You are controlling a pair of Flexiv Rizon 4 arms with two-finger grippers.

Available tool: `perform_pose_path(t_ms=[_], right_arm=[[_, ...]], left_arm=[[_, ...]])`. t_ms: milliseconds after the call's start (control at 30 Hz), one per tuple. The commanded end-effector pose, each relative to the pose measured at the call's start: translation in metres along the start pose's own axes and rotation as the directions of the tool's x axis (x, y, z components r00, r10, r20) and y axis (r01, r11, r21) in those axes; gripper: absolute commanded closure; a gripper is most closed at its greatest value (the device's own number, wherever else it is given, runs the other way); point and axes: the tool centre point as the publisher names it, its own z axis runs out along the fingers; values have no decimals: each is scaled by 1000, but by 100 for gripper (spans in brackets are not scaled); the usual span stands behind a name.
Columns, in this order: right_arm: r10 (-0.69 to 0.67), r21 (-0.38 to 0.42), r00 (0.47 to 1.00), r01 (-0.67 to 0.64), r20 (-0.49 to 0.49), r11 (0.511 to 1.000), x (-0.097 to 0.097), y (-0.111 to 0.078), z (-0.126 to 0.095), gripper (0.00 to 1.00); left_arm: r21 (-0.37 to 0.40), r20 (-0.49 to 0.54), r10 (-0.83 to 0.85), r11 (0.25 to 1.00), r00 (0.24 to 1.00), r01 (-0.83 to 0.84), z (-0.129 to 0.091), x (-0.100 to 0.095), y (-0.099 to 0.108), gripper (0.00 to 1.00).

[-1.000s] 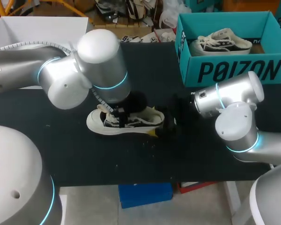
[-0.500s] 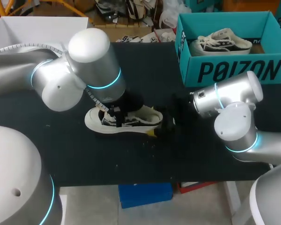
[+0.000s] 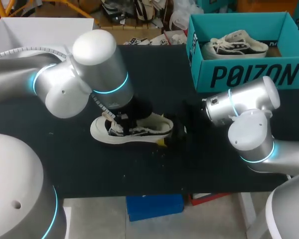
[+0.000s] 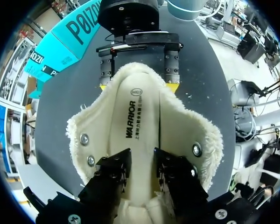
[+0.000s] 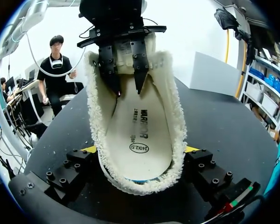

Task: Take the shoe out of the shoebox, open the shoe tongue, remove and reinsert the insole, then place the shoe into the shoebox

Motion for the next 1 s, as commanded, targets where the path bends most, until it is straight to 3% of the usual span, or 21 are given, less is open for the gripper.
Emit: perform_pose_path(t_ms=[33,167,467,533,700,800,867,900,1000], right_arm=[[3,1,1000,-3,3,1000,-6,-9,-3,100],[3,1,1000,-3,3,1000,-6,-9,-3,100],[3,1,1000,-3,3,1000,-6,-9,-3,100],[3,1,1000,-3,3,1000,-6,-9,-3,100],[3,1,1000,-3,3,1000,-6,-9,-3,100],[3,1,1000,-3,3,1000,-6,-9,-3,100],[3,1,1000,-3,3,1000,-6,-9,-3,100],[3,1,1000,-3,3,1000,-6,-9,-3,100],[3,1,1000,-3,3,1000,-6,-9,-3,100]], left_arm=[[-1,-8,10,1000,1000,-10,-8,5,4,38],[44,-70,50,998,996,-47,-7,6,3,18],[-39,-210,53,997,976,-63,5,1,-2,20],[-41,-220,48,997,974,-58,6,1,-2,28],[-49,-234,38,997,972,-51,7,-1,-1,68],[-46,-240,37,998,970,-50,7,-2,-1,76],[-37,-244,39,998,969,-49,4,-3,-2,93],[-35,-248,40,998,968,-50,3,-3,-3,96],[-32,-252,44,998,967,-53,-1,-2,-5,85]])
